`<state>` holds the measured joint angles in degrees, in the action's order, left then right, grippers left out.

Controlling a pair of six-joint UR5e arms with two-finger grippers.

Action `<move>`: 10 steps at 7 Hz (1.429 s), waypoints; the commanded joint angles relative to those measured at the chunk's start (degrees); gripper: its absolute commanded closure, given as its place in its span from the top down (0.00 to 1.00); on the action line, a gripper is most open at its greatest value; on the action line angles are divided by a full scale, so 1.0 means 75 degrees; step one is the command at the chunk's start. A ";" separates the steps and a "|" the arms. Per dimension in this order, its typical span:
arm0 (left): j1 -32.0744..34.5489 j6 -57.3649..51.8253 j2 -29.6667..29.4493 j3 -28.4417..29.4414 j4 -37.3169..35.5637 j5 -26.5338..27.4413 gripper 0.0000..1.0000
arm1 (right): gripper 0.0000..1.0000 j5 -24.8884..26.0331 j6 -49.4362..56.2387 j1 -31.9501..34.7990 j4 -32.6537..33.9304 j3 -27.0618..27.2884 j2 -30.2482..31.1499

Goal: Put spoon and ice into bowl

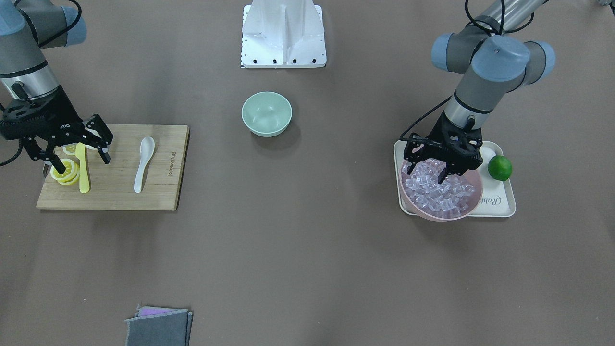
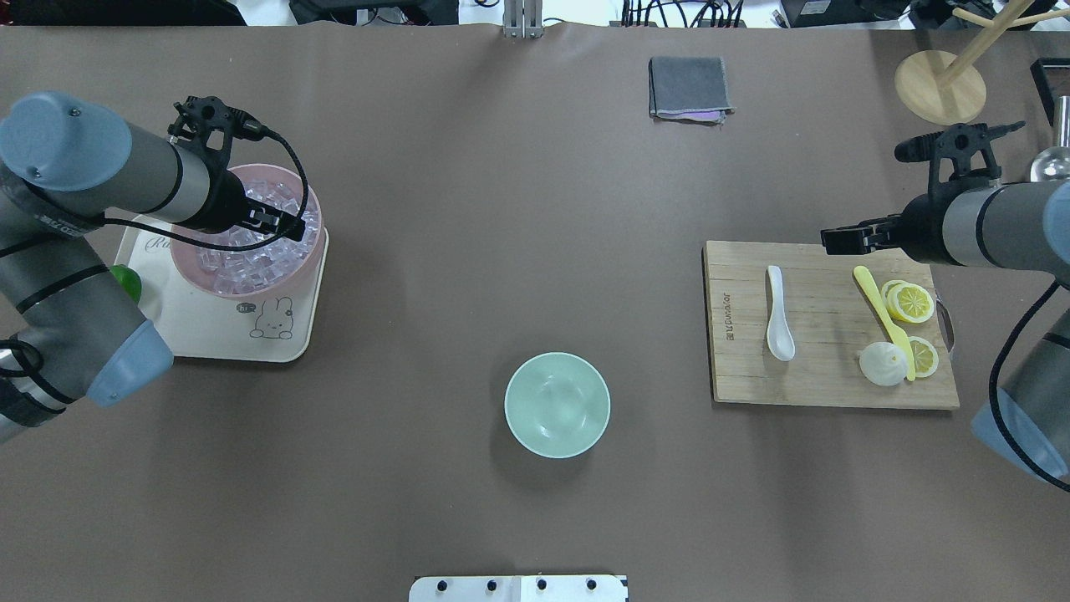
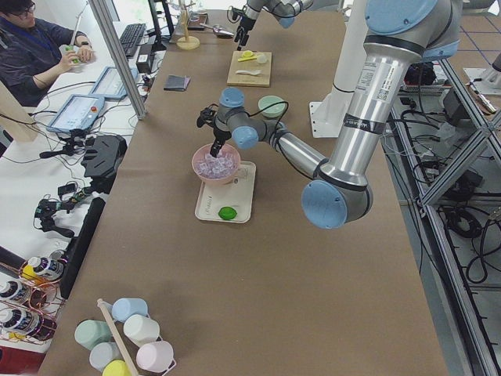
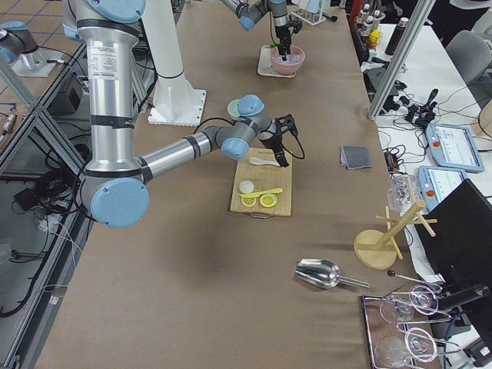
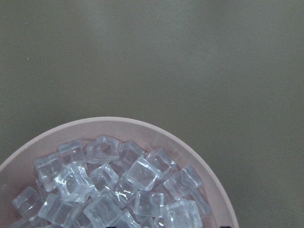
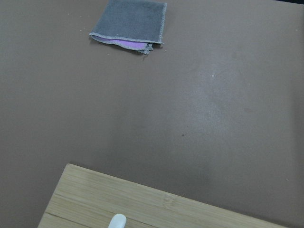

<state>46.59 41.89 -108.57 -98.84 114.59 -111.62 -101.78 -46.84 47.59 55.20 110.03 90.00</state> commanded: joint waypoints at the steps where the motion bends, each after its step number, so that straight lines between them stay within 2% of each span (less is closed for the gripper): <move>1: -0.0013 -0.0007 -0.0032 0.0159 0.0014 0.0012 0.76 | 1.00 0.0000 0.0000 -0.0041 0.0000 -0.0011 -0.0012; 10: -0.0258 0.0075 -0.0267 0.0464 0.0166 0.0164 0.71 | 1.00 0.0012 0.0000 -0.0064 0.0000 -0.0011 -0.0024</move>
<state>45.17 42.23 -110.42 -95.40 115.76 -110.88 -101.69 -46.85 47.11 55.19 109.95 89.83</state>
